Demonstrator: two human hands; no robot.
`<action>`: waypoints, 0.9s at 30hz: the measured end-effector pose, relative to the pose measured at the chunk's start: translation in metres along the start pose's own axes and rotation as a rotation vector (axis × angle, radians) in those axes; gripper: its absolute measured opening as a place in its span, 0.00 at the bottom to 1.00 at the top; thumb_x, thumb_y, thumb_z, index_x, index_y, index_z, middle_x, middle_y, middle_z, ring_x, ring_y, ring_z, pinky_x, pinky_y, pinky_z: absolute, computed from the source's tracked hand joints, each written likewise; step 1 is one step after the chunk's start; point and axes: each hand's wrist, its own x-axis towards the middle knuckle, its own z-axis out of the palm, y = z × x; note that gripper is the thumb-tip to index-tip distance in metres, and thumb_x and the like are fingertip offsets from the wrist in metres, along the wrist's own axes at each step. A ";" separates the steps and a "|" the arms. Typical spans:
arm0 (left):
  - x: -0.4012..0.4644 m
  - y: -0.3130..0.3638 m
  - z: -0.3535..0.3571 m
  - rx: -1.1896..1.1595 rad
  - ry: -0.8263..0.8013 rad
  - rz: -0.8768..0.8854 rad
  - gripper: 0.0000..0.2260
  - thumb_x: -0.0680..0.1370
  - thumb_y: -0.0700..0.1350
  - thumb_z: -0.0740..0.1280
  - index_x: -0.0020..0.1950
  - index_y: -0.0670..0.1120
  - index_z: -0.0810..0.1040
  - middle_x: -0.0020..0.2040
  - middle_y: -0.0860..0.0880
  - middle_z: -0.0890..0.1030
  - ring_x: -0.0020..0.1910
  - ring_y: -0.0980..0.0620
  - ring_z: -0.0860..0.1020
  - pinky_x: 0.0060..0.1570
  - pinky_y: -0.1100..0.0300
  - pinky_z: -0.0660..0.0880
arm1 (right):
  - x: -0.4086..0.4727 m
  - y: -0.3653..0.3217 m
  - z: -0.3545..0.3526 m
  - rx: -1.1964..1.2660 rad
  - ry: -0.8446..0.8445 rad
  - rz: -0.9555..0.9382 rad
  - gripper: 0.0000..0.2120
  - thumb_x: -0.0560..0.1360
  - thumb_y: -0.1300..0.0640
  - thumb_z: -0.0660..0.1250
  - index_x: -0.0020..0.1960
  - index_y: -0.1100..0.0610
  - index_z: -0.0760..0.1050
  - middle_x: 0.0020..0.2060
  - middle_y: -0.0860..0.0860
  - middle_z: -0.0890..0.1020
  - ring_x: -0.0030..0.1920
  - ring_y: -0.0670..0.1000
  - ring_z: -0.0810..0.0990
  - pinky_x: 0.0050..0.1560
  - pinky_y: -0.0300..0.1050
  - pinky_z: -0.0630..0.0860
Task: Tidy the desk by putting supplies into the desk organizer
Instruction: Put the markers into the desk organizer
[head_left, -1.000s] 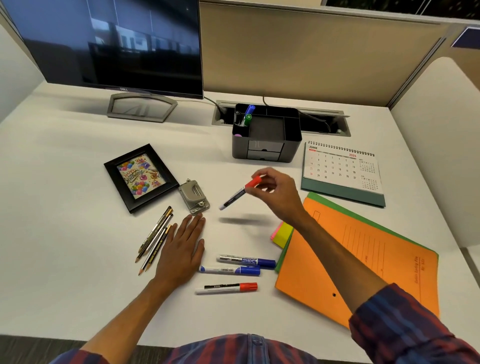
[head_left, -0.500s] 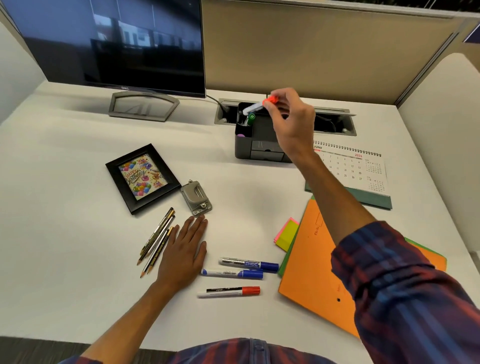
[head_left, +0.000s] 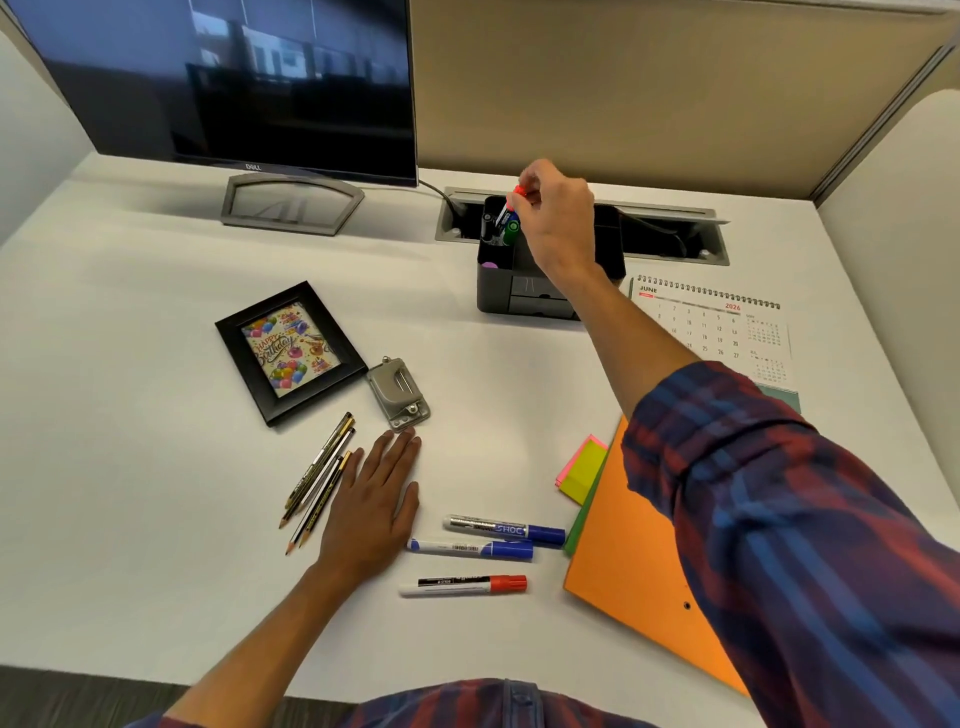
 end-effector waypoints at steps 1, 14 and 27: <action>0.000 0.000 0.000 -0.004 0.001 0.000 0.25 0.81 0.53 0.48 0.79 0.50 0.57 0.79 0.53 0.57 0.78 0.54 0.51 0.75 0.50 0.48 | 0.002 0.001 0.003 -0.027 -0.029 0.018 0.07 0.76 0.54 0.70 0.49 0.57 0.80 0.40 0.50 0.84 0.41 0.47 0.81 0.48 0.44 0.81; 0.000 -0.001 -0.001 -0.006 0.014 0.001 0.25 0.81 0.52 0.50 0.78 0.49 0.59 0.78 0.53 0.58 0.77 0.53 0.54 0.75 0.51 0.49 | -0.044 0.005 -0.005 -0.081 -0.158 0.022 0.10 0.78 0.53 0.65 0.53 0.56 0.81 0.50 0.49 0.84 0.49 0.47 0.80 0.48 0.42 0.77; 0.000 0.001 -0.002 0.001 0.033 0.015 0.25 0.81 0.53 0.48 0.78 0.48 0.59 0.78 0.52 0.59 0.77 0.52 0.55 0.75 0.50 0.49 | -0.180 0.026 -0.019 -0.003 -0.430 0.089 0.05 0.75 0.53 0.67 0.48 0.51 0.81 0.47 0.46 0.83 0.46 0.48 0.80 0.44 0.44 0.74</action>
